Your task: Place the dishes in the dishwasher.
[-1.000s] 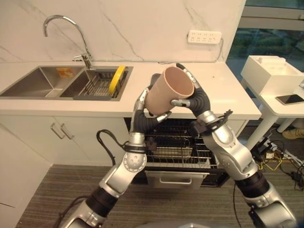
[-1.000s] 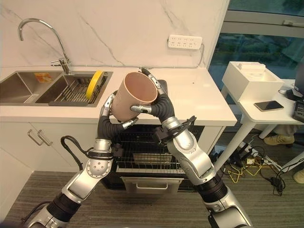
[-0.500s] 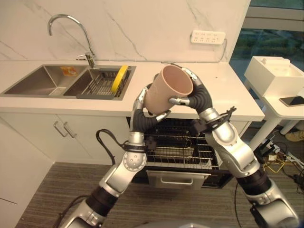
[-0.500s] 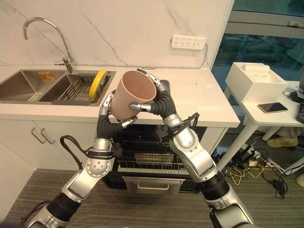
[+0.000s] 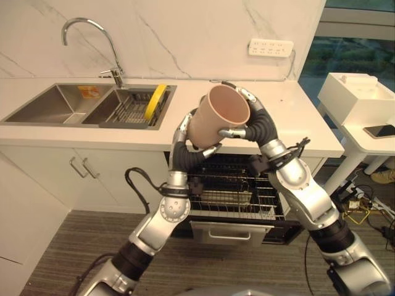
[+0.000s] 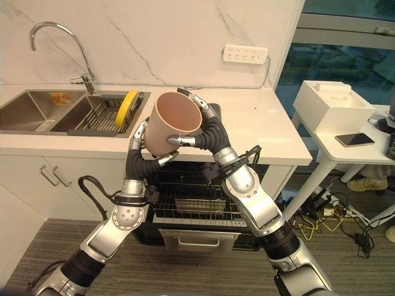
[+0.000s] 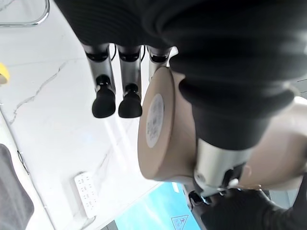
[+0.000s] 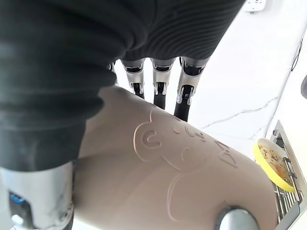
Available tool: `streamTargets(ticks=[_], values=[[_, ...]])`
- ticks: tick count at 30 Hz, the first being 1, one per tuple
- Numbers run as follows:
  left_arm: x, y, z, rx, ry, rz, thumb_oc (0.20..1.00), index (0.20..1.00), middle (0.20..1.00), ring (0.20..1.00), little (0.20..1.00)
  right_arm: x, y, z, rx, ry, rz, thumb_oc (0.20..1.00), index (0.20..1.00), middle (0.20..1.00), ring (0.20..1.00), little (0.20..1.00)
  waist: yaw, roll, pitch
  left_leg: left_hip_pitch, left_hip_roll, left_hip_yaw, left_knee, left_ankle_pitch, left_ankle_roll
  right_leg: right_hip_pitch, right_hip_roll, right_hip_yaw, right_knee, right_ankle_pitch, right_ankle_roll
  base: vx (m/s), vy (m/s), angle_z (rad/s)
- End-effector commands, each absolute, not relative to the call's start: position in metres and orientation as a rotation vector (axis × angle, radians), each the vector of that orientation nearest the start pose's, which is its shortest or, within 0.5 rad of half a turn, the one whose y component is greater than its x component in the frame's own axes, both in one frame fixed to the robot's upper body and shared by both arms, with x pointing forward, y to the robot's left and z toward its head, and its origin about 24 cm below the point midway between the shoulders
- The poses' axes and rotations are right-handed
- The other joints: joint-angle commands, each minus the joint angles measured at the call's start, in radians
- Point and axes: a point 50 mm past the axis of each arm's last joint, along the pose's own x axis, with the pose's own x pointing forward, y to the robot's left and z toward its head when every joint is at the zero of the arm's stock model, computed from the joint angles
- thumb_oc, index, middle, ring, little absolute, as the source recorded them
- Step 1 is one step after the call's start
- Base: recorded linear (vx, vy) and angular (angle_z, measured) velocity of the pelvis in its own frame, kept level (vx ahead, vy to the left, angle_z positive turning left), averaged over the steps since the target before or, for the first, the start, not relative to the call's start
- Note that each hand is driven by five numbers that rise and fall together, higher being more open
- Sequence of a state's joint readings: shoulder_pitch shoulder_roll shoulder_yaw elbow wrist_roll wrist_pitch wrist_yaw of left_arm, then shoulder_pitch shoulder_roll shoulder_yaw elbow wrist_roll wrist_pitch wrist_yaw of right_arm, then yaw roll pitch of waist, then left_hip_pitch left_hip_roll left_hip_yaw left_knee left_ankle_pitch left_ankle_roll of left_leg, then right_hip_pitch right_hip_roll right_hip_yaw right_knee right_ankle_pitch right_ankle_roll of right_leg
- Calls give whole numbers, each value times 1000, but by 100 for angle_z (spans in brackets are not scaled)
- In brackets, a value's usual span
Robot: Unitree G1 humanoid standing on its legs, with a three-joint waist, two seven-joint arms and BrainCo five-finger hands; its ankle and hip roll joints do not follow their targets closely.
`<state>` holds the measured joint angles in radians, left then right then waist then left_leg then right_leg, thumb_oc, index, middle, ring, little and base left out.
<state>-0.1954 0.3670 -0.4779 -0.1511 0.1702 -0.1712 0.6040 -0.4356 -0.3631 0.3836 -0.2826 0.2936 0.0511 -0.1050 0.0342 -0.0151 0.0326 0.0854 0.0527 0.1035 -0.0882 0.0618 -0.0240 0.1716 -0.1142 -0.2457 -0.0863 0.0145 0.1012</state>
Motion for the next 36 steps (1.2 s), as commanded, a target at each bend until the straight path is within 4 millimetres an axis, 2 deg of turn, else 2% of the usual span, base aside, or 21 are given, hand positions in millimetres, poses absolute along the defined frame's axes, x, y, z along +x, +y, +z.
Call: streamTargets(ticks=[1, 2, 3, 15, 22, 28, 36], values=[[261, 94, 135, 319, -651, -42, 316, 316, 316, 316, 316, 269, -66, 236, -65, -754, 525, 200, 200, 200, 200, 200, 22, -36, 2, 67, 76, 39, 1, -88, -22, -14, -53, 1, -1, 34, 22, 0, 0, 0], [261, 94, 135, 315, -642, -50, 636, 636, 636, 636, 636, 269, -66, 235, -68, -752, 524, 200, 200, 200, 200, 200, 22, -35, 0, 72, 77, 40, 1, -98, -23, -10, -52, 1, -1, 26, 25, -45, 12, 0], [262, 94, 134, 311, -636, -51, 1000, 1000, 1000, 1000, 1000, 269, -66, 235, -74, -755, 520, 200, 200, 200, 200, 200, 21, -35, 1, 68, 76, 42, 1, -88, -22, -14, -53, 1, -1, 34, 22, 0, 0, 0], [264, 98, 134, 293, -609, -41, 1000, 1000, 1000, 1000, 1000, 276, -76, 227, -124, -724, 458, 200, 200, 200, 200, 200, 15, -33, 4, 70, 77, 45, 1, -89, -22, -16, -53, 2, -1, 35, 22, -7, 0, 0], [264, 107, 127, 310, -575, -13, 1000, 1000, 1000, 1000, 1000, 279, -90, 225, -146, -721, 372, 200, 200, 200, 200, 200, 12, -31, 8, 77, 79, 48, 1, -99, -23, -9, -51, 2, -1, 26, 24, 0, 0, 0], [261, 132, 121, 296, -530, 99, 1000, 1000, 1000, 1000, 1000, 279, -118, 218, -166, -708, 259, 200, 200, 200, 200, 200, 12, -28, 12, 77, 80, 45, 1, -97, -25, -10, -48, 3, -1, 27, 22, -13, -3, 0], [259, 158, 113, 305, -493, 236, 1000, 1000, 1000, 1000, 1000, 278, -138, 214, -199, -699, 195, 200, 200, 200, 200, 200, 14, -24, 16, 75, 83, 45, 1, -92, -27, -9, -46, -3, -1, 26, 17, 0, 0, 0]])
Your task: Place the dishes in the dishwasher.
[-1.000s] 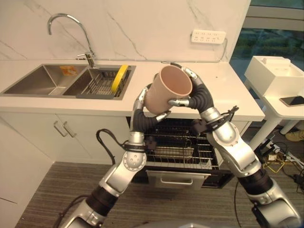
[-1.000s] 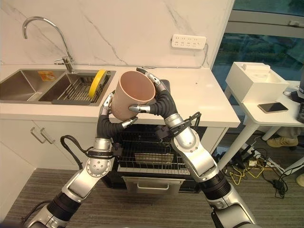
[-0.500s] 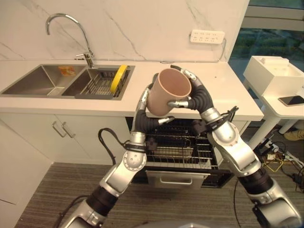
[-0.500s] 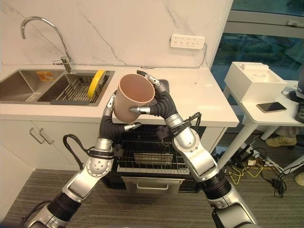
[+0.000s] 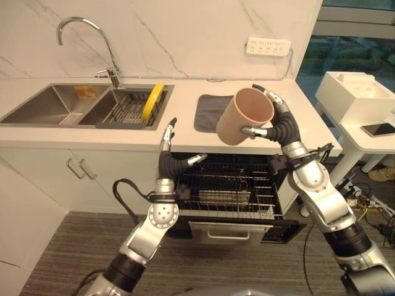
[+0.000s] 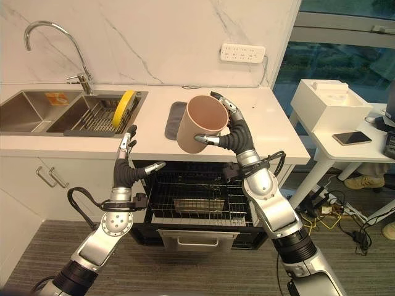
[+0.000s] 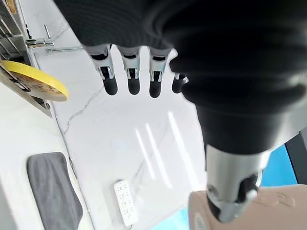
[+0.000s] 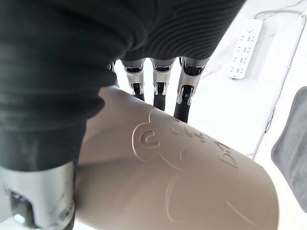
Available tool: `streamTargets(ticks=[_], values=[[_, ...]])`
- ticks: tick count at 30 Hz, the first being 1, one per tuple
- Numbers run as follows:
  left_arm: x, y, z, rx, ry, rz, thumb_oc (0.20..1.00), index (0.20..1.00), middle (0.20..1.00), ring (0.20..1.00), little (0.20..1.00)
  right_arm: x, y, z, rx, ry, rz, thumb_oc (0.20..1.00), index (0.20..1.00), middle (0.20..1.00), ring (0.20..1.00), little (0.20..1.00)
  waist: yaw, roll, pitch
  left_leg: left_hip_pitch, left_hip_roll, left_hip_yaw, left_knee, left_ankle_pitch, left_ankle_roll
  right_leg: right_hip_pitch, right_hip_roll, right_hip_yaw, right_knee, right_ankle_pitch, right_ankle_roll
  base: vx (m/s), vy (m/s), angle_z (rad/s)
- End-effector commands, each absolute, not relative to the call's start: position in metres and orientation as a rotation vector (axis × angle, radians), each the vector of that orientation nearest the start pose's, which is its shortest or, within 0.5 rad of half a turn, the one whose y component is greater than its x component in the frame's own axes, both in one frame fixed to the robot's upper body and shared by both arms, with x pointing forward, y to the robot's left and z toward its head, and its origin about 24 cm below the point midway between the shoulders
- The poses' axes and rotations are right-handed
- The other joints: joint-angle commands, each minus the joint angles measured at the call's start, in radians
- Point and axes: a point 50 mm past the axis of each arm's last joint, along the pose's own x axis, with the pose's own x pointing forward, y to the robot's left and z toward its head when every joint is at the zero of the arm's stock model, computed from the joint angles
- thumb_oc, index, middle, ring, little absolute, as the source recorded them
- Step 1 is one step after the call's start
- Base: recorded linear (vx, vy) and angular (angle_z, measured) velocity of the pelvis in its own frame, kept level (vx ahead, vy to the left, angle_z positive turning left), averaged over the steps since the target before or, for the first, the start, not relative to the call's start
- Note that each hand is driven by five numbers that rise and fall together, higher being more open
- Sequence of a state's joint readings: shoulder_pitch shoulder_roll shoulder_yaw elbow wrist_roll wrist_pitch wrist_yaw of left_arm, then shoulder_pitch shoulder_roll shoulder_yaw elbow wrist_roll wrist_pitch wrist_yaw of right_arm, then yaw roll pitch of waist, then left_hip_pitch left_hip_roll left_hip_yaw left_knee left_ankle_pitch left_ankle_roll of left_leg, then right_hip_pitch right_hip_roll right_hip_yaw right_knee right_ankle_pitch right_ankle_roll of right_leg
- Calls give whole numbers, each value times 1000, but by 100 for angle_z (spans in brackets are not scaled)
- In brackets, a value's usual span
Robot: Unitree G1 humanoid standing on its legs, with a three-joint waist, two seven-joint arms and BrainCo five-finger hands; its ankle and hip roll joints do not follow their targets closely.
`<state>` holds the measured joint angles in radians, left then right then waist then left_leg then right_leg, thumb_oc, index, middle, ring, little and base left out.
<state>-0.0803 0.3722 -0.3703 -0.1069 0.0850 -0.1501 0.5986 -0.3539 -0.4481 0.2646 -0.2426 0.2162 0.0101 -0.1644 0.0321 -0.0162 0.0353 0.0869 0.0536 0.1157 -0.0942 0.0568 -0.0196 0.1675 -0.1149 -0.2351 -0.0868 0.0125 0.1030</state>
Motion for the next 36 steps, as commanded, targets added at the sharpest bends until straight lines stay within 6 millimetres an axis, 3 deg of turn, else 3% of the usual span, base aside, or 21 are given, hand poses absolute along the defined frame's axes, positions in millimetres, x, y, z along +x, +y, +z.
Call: streamTargets(ticks=[1, 8, 11, 15, 19, 28, 34, 36], values=[[258, 162, 113, 308, -492, 252, 1000, 1000, 1000, 1000, 1000, 277, -141, 213, -204, -692, 190, 200, 200, 200, 200, 200, 17, -22, 13, 73, 82, 32, 7, -86, -32, -5, -45, -14, -1, 27, 15, 0, 0, 0], [256, 181, 109, 329, -438, 279, 1000, 1000, 1000, 1000, 1000, 268, -156, 206, -217, -660, 167, 200, 200, 200, 200, 200, 14, -23, 27, 71, 83, 29, 7, -80, -36, -6, -45, -16, -1, 28, 13, 54, -12, 0], [254, 190, 108, 333, -396, 240, 1000, 1000, 1000, 1000, 1000, 263, -167, 199, -248, -633, 150, 200, 200, 200, 200, 200, 13, -22, 62, 53, 78, 16, 7, -55, -30, -23, -39, -13, 20, 30, 4, 35, -27, 3], [265, 190, 129, 334, -475, 174, 1000, 1000, 1000, 1000, 1000, 266, -172, 215, -293, -722, 127, 200, 200, 200, 200, 200, 16, -33, 194, -108, 96, -31, 197, -77, -49, -185, -51, 13, 225, -37, -3, -232, -82, 4], [276, 187, 141, 434, -475, 138, 1000, 1000, 1000, 1000, 1000, 270, -174, 234, -350, -779, 133, 200, 200, 200, 200, 200, 9, -28, 276, -225, 109, -42, 295, -86, -66, -275, -65, 21, 280, -53, -11, -240, -33, 4], [271, 178, 137, 556, -450, -24, 1000, 1000, 1000, 1000, 1000, 268, -173, 242, -406, -814, 151, 200, 200, 200, 200, 200, -22, 21, 345, -286, 108, -37, 373, -95, -66, -328, -65, 49, 331, -71, -30, -31, 74, -4], [270, 179, 136, 801, -462, -55, 1000, 1000, 1000, 1000, 1000, 267, -176, 252, -459, -842, 141, 200, 200, 200, 200, 200, -27, 28, 370, -313, 116, -25, 420, -99, -67, -338, -69, 65, 354, -75, -27, 3, 44, -6], [271, 185, 128, 811, -393, -37, 1000, 1000, 1000, 1000, 1000, 267, -178, 250, -461, -828, 139, 200, 200, 200, 200, 200, -27, 26, 373, -315, 120, -21, 429, -98, -67, -337, -70, 68, 355, -74, -26, 36, 16, -4]])
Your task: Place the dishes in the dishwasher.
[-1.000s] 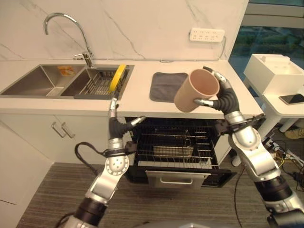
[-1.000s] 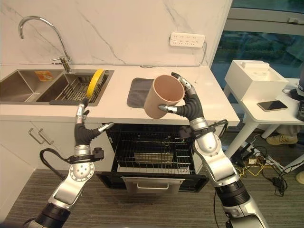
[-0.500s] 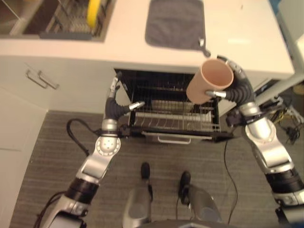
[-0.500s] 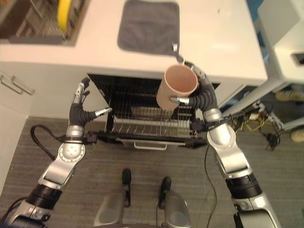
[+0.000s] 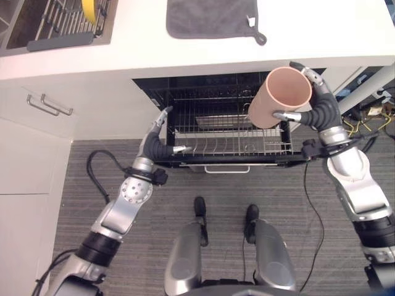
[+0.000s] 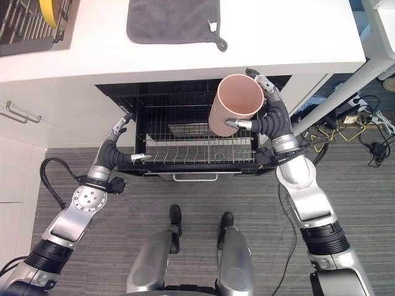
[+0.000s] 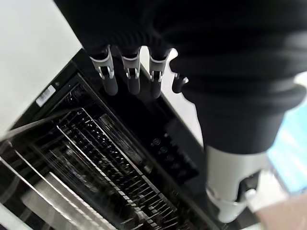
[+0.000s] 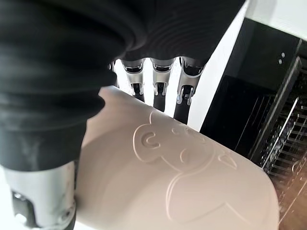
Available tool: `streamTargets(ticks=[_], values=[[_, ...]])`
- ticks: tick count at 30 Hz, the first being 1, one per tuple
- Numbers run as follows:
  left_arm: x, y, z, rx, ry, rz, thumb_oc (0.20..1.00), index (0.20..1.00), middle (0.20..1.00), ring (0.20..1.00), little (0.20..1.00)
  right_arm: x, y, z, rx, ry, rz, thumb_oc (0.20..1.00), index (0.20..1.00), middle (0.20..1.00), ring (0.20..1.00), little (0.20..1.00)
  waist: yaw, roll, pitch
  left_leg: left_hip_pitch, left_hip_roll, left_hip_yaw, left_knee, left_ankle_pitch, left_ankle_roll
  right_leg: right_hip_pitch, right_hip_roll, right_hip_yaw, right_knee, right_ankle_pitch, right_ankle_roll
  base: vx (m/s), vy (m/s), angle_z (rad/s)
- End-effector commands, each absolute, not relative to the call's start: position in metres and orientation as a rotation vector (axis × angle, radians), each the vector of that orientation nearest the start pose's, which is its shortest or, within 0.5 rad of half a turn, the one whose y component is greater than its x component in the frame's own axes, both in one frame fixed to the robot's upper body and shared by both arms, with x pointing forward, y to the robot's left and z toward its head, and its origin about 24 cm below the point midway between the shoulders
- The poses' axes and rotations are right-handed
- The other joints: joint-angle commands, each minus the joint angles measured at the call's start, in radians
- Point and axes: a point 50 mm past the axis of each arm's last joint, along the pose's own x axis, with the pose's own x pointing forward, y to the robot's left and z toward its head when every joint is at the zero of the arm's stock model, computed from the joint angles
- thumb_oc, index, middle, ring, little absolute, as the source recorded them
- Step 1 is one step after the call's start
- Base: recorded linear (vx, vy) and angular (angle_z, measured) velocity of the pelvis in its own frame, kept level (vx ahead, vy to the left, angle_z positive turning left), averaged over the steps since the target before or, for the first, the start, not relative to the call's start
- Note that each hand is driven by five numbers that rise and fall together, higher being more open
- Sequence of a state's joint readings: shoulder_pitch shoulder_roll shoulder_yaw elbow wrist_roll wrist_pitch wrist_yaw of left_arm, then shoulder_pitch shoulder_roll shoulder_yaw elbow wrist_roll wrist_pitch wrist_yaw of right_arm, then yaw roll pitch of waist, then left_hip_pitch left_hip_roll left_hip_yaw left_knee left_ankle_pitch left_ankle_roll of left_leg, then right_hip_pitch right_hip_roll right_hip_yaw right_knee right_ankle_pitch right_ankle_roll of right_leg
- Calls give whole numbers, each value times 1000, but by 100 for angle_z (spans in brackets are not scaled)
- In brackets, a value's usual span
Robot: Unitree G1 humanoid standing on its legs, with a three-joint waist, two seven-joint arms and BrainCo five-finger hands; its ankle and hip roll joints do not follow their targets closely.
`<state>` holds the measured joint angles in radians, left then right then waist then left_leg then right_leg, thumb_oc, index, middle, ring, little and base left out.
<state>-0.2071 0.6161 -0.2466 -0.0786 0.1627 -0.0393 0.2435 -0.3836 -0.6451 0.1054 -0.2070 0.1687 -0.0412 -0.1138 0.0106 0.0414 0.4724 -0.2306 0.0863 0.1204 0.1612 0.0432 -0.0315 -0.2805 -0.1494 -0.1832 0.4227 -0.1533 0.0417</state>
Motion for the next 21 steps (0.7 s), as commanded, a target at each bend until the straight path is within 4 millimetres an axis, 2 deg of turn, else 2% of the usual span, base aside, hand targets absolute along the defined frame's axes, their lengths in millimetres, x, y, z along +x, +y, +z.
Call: streamTargets(ticks=[1, 6, 9, 10, 17, 21], values=[[271, 187, 124, 818, -369, -38, 1000, 1000, 1000, 1000, 1000, 267, -178, 247, -464, -818, 135, 200, 200, 200, 200, 200, -5, -32, -64, 4, 90, -23, 176, -85, -56, 116, -36, 16, -157, 93, 37, 43, 4, -6], [272, 191, 105, 1011, -250, -114, 1000, 1000, 1000, 1000, 1000, 270, -186, 239, -449, -776, 115, 200, 200, 200, 200, 200, -5, -36, -58, -4, 99, -14, 197, -76, -57, 138, -33, 24, -169, 100, 39, 16, -8, -2], [273, 200, 89, 1138, -94, -178, 1000, 1000, 1000, 1000, 1000, 270, -189, 237, -442, -749, 131, 200, 200, 200, 200, 200, -12, -32, -62, 6, 112, -6, 206, -57, -65, 175, -30, 28, -191, 106, 44, 119, 2, -7], [272, 206, 79, 1200, -12, -208, 1000, 1000, 1000, 1000, 1000, 269, -191, 231, -442, -718, 155, 200, 200, 200, 200, 200, -17, -29, -73, 21, 119, 1, 210, -43, -70, 219, -28, 30, -216, 112, 46, 234, 2, -7], [267, 210, 51, 1268, 177, -307, 1000, 1000, 1000, 1000, 1000, 265, -191, 212, -431, -623, 206, 200, 200, 200, 200, 200, -24, -30, -117, 57, 135, 17, 229, -25, -79, 326, -22, 43, -270, 121, 50, 213, -6, -9], [263, 221, 30, 1343, 294, -294, 1000, 1000, 1000, 1000, 1000, 261, -190, 201, -417, -570, 244, 200, 200, 200, 200, 200, -26, -35, -138, 84, 144, 29, 231, -11, -87, 384, -16, 53, -296, 129, 54, 204, -20, -8]])
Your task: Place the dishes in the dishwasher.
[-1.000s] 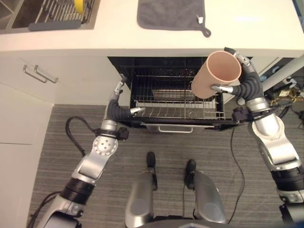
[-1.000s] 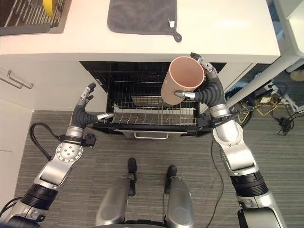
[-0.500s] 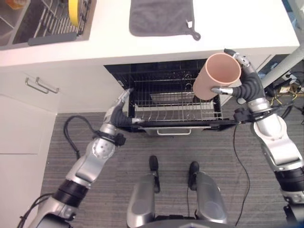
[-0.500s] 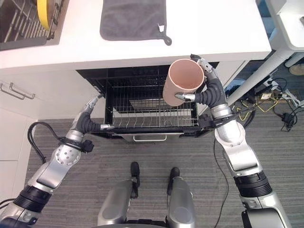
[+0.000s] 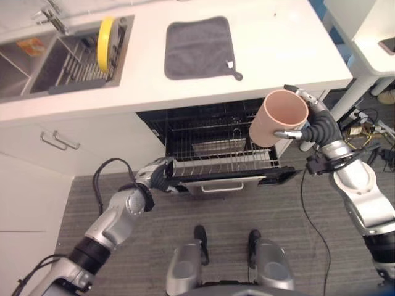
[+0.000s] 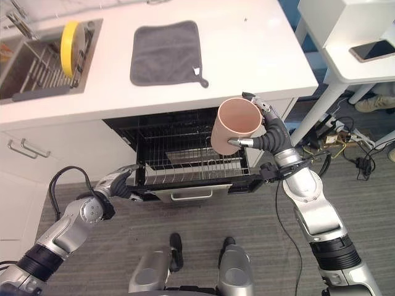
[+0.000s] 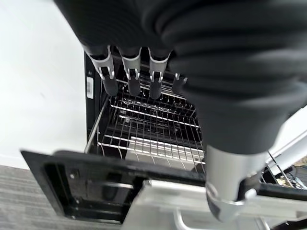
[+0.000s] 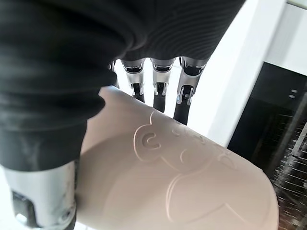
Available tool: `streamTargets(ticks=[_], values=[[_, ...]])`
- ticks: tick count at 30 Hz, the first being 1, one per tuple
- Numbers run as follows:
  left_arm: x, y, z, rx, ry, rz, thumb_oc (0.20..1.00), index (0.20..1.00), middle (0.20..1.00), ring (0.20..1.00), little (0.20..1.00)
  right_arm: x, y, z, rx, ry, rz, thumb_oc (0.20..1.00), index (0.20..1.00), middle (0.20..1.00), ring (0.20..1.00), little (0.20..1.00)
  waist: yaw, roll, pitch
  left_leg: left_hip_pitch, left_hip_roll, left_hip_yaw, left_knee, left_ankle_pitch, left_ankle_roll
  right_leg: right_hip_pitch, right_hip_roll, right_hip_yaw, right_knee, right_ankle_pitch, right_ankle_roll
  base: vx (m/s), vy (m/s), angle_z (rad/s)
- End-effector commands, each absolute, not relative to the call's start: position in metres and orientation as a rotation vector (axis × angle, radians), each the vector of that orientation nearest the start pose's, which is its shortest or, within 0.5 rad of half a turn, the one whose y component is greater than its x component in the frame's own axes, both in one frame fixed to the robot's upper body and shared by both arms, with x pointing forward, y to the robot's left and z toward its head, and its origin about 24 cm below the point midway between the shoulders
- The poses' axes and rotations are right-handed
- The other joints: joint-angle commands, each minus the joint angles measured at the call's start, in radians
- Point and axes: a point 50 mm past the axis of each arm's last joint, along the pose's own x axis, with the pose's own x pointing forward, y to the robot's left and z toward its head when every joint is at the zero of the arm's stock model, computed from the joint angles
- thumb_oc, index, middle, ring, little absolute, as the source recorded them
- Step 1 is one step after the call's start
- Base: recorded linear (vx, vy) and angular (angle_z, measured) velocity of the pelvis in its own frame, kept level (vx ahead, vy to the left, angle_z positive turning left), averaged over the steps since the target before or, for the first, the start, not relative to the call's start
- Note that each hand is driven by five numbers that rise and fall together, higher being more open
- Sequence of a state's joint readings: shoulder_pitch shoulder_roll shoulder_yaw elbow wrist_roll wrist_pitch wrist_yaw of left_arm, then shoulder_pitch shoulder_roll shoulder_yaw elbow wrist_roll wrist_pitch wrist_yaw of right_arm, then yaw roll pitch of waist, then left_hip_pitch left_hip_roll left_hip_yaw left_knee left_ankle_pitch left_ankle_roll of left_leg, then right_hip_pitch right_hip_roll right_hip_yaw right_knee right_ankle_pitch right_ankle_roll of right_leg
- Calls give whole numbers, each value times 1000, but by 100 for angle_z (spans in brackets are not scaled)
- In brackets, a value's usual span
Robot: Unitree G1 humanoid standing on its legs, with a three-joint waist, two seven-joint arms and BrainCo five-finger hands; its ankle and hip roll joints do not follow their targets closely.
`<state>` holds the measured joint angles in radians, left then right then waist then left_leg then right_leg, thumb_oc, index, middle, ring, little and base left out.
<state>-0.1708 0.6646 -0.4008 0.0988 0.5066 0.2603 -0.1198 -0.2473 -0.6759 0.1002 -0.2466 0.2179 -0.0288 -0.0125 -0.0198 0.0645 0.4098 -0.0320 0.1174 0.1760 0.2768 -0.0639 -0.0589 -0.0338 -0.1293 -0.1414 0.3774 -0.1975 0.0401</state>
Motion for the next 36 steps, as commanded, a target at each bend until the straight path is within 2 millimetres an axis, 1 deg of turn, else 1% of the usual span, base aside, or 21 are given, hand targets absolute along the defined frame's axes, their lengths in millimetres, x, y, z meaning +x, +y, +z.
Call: streamTargets(ticks=[1, 3, 6, 8, 9, 10, 12, 13, 14, 15, 16, 17, 19, 21, 24, 26, 28, 32, 35, 36], values=[[261, 224, 24, 1351, 319, -278, 1000, 1000, 1000, 1000, 1000, 260, -189, 199, -413, -558, 254, 200, 200, 200, 200, 200, 2, -60, -81, -110, 117, -22, 116, 101, -60, 149, -35, 15, -256, 177, 56, 223, -27, -6], [259, 227, 13, 1370, 353, -260, 1000, 1000, 1000, 1000, 1000, 258, -187, 192, -403, -532, 273, 200, 200, 200, 200, 200, -1, -65, -91, -100, 124, -15, 121, 109, -63, 170, -31, 24, -260, 183, 56, 223, -31, -6], [254, 227, -1, 1377, 415, -285, 1000, 1000, 1000, 1000, 1000, 255, -185, 185, -392, -502, 292, 200, 200, 200, 200, 200, -4, -70, -102, -95, 132, -9, 130, 120, -67, 188, -27, 31, -262, 188, 56, 156, -19, -13], [249, 227, -14, 1365, 474, -317, 1000, 1000, 1000, 1000, 1000, 254, -185, 181, -386, -484, 307, 200, 200, 200, 200, 200, -7, -72, -108, -89, 136, -4, 134, 124, -69, 201, -26, 37, -262, 191, 56, 149, -6, -9], [244, 227, -22, 1362, 501, -334, 1000, 1000, 1000, 1000, 1000, 253, -184, 179, -381, -474, 316, 200, 200, 200, 200, 200, -8, -73, -114, -84, 137, 0, 135, 125, -69, 209, -26, 40, -263, 192, 57, 187, -10, -5], [236, 226, -37, 1338, 564, -364, 1000, 1000, 1000, 1000, 1000, 251, -182, 175, -371, -460, 330, 200, 200, 200, 200, 200, -10, -79, -125, -83, 143, 5, 139, 129, -71, 219, -26, 43, -266, 193, 59, 173, -9, 0], [232, 223, -46, 1306, 580, -380, 1000, 1000, 1000, 1000, 1000, 250, -181, 173, -366, -449, 340, 200, 200, 200, 200, 200, -16, -81, -129, -83, 144, 5, 141, 134, -74, 223, -26, 49, -267, 194, 60, 105, 6, -4], [232, 222, -47, 1291, 564, -378, 1000, 1000, 1000, 1000, 1000, 250, -181, 172, -366, -446, 342, 200, 200, 200, 200, 200, -17, -82, -130, -82, 144, 6, 140, 135, -75, 223, -26, 51, -267, 194, 60, 55, 27, -3], [235, 214, -42, 1178, 441, -304, 1000, 1000, 1000, 1000, 1000, 248, -181, 170, -372, -445, 339, 200, 200, 200, 200, 200, -19, -84, -137, -73, 142, 8, 123, 132, -78, 226, -29, 51, -280, 197, 64, 6, 42, -7], [244, 206, -22, 999, 254, -157, 1000, 1000, 1000, 1000, 1000, 245, -184, 168, -377, -453, 307, 200, 200, 200, 200, 200, -9, -83, -145, -56, 131, 13, 70, 116, -72, 230, -35, 36, -303, 202, 73, -71, 57, -2], [248, 210, 19, 743, 9, 41, 1000, 1000, 1000, 1000, 1000, 235, -192, 162, -371, -462, 236, 200, 200, 200, 200, 200, 18, -83, -155, -21, 107, 11, -27, 115, -64, 226, -51, -6, -337, 215, 91, -213, 36, -1], [239, 222, 53, 546, -181, 205, 1000, 1000, 1000, 1000, 1000, 225, -200, 155, -366, -471, 161, 200, 200, 200, 200, 200, 40, -87, -174, 0, 92, 1, -122, 142, -65, 223, -57, -47, -386, 235, 101, -254, 10, 12], [232, 227, 73, 451, -274, 294, 1000, 1000, 1000, 1000, 1000, 223, -204, 153, -366, -479, 111, 200, 200, 200, 200, 200, 50, -91, -195, 15, 83, -6, -184, 156, -64, 223, -54, -71, -424, 245, 101, -206, -9, 64], [229, 231, 95, 395, -360, 380, 1000, 1000, 1000, 1000, 1000, 225, -211, 160, -366, -499, 58, 200, 200, 200, 200, 200, 52, -88, -232, 45, 71, -8, -259, 159, -62, 220, -42, -96, -454, 243, 95, -189, 7, 62], [229, 232, 108, 363, -404, 412, 1000, 1000, 1000, 1000, 1000, 225, -214, 165, -367, -510, 35, 200, 200, 200, 200, 200, 47, -80, -251, 60, 64, -11, -279, 151, -64, 221, -33, -100, -457, 230, 87, -76, 25, 5], [232, 229, 111, 345, -423, 424, 1000, 1000, 1000, 1000, 1000, 229, -212, 168, -372, -516, 36, 200, 200, 200, 200, 200, 43, -70, -264, 79, 60, -7, -299, 143, -63, 230, -29, -100, -463, 219, 82, -23, 49, 2], [234, 227, 111, 344, -425, 419, 1000, 1000, 1000, 1000, 1000, 232, -210, 169, -375, -517, 41, 200, 200, 200, 200, 200, 41, -67, -271, 97, 58, 0, -319, 142, -61, 234, -28, -100, -465, 213, 82, -4, 35, 5], [237, 221, 112, 395, -416, 371, 1000, 1000, 1000, 1000, 1000, 232, -209, 168, -375, -499, 51, 200, 200, 200, 200, 200, 33, -64, -286, 130, 46, 1, -347, 130, -55, 232, -27, -99, -465, 208, 82, 31, 5, -1], [241, 218, 111, 470, -394, 318, 1000, 1000, 1000, 1000, 1000, 233, -211, 169, -376, -493, 56, 200, 200, 200, 200, 200, 33, -69, -264, 106, 47, -7, -312, 120, -55, 238, -28, -96, -464, 205, 78, 23, -46, -2], [248, 216, 115, 496, -404, 297, 1000, 1000, 1000, 1000, 1000, 237, -209, 172, -373, -519, 53, 200, 200, 200, 200, 200, 34, -77, -233, 52, 51, -19, -270, 118, -59, 216, -33, -86, -455, 206, 77, -218, -113, -2]])
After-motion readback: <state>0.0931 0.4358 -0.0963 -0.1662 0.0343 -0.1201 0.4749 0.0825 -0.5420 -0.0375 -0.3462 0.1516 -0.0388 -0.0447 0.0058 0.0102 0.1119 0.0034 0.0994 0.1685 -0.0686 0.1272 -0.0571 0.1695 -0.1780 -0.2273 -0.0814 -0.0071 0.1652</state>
